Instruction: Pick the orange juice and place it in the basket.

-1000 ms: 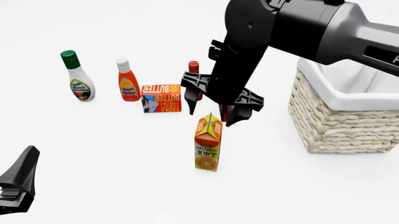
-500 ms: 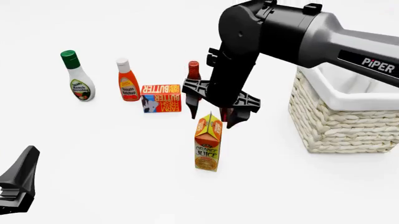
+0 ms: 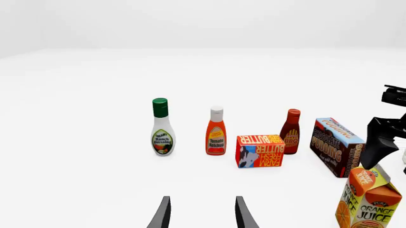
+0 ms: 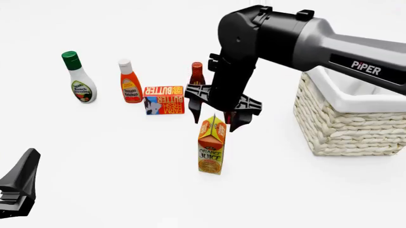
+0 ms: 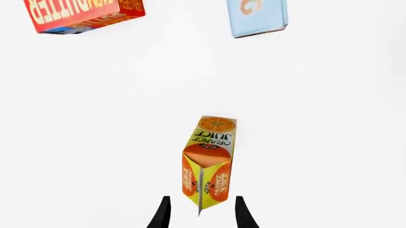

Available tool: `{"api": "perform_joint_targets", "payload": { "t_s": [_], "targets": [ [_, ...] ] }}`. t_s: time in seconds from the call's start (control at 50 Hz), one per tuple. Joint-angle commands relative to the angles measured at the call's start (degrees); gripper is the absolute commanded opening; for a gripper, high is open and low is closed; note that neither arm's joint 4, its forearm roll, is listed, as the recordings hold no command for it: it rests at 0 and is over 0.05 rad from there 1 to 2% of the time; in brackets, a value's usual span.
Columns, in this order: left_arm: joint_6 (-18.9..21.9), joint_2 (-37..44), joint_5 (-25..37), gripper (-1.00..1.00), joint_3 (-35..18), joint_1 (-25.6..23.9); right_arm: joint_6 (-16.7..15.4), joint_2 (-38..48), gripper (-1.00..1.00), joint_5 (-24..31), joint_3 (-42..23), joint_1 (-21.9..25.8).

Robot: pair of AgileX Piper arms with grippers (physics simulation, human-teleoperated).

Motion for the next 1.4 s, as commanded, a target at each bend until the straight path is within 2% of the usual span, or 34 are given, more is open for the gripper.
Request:
{"api": "perform_joint_targets", "payload": {
  "t_s": [0.02, 0.2, 1.3, 1.4],
  "targets": [
    [-0.01, 0.00, 0.00, 1.00, 0.00, 0.01, -0.41, 0.99, 1.00, 0.00, -0.25, -0.05],
    [-0.02, -0.01, 0.00, 1.00, 0.00, 0.00, -1.35, 1.64, 1.00, 0.00, -0.25, -0.87],
    [0.00, 0.00, 0.00, 1.00, 0.00, 0.01, -1.45, 5.23, 1.00, 0.00, -2.36, -0.40],
    [0.01, 0.00, 0.00, 1.00, 0.00, 0.00, -2.24, 5.42, 1.00, 0.00, -1.91, -1.10]
  ]
}}
